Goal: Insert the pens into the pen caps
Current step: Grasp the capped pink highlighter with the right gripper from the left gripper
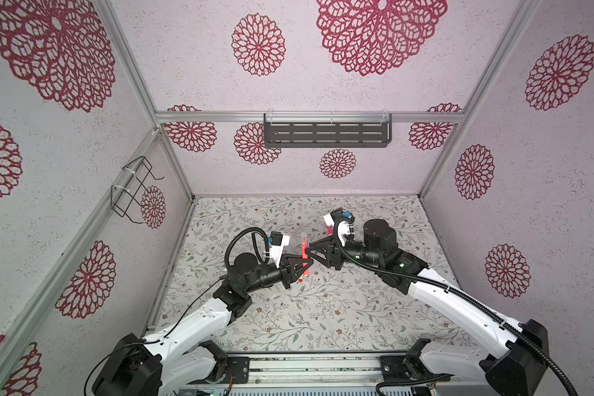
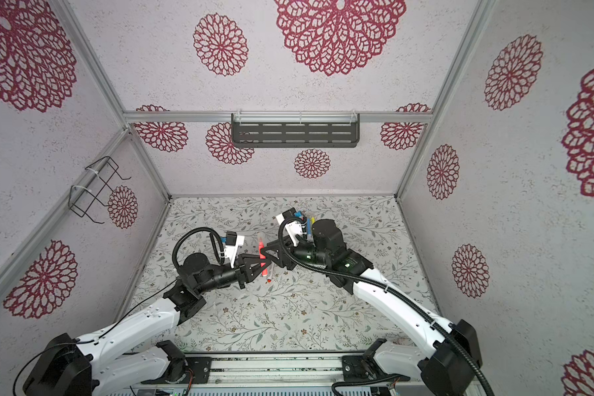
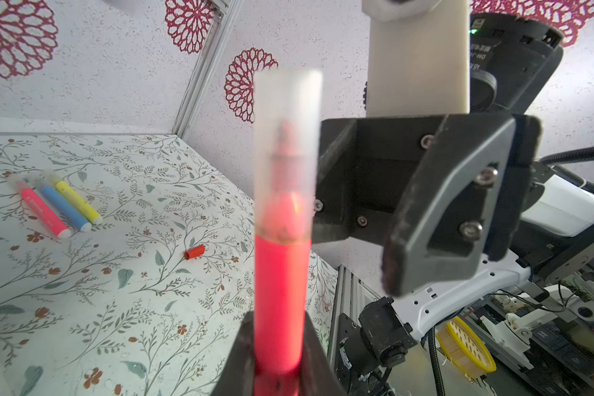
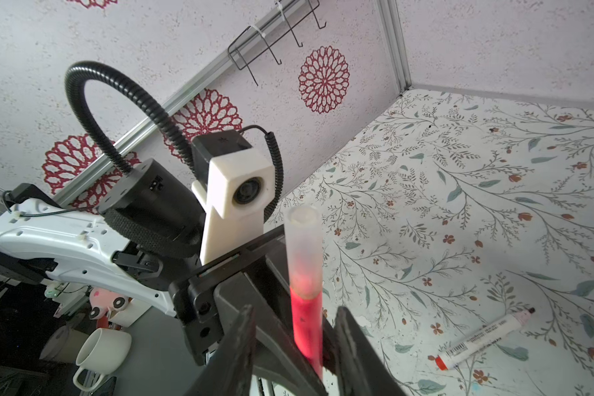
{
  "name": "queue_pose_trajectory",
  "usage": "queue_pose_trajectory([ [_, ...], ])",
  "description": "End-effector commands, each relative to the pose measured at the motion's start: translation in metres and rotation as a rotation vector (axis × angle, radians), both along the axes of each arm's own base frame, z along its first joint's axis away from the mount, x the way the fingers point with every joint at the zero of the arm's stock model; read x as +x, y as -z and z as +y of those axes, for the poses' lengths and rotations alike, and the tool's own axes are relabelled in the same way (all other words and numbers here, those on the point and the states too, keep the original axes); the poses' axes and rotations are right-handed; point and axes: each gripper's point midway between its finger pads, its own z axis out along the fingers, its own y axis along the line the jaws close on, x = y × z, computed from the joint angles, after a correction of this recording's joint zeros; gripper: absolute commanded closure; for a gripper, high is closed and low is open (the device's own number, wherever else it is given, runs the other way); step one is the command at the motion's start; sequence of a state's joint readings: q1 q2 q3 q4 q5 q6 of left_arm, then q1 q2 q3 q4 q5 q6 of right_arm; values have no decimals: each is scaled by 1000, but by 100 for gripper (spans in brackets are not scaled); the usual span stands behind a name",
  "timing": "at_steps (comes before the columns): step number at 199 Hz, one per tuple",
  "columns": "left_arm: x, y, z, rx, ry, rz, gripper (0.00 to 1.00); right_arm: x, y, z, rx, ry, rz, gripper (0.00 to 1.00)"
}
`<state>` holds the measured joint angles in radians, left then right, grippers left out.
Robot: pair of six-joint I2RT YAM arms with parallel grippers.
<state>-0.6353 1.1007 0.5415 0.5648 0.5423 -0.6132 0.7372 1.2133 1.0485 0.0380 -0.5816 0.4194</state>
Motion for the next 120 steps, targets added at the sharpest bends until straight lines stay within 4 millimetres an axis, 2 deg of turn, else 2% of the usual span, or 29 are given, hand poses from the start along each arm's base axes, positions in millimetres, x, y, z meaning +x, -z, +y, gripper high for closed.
queue_pose_trajectory([
  [1, -2, -16, -5, -23, 21, -47, 99, -5, -7, 9, 32, -37, -19, 61],
  [34, -5, -17, -7, -23, 31, -53, 99, -6, 3, 17, -2, -39, -15, 67],
  [77, -6, -18, -6, -19, 25, -67, 99, -11, 9, 19, -37, -39, -28, 92],
  [104, -4, -19, -4, -18, 6, -72, 96, -16, 10, 19, -36, -44, -38, 99],
  [112, -3, -19, -3, -16, -5, -72, 93, -17, 10, 18, -33, -41, -47, 99],
  [120, 0, -18, -2, -9, -23, -65, 84, -18, 9, 17, -32, -36, -55, 100],
])
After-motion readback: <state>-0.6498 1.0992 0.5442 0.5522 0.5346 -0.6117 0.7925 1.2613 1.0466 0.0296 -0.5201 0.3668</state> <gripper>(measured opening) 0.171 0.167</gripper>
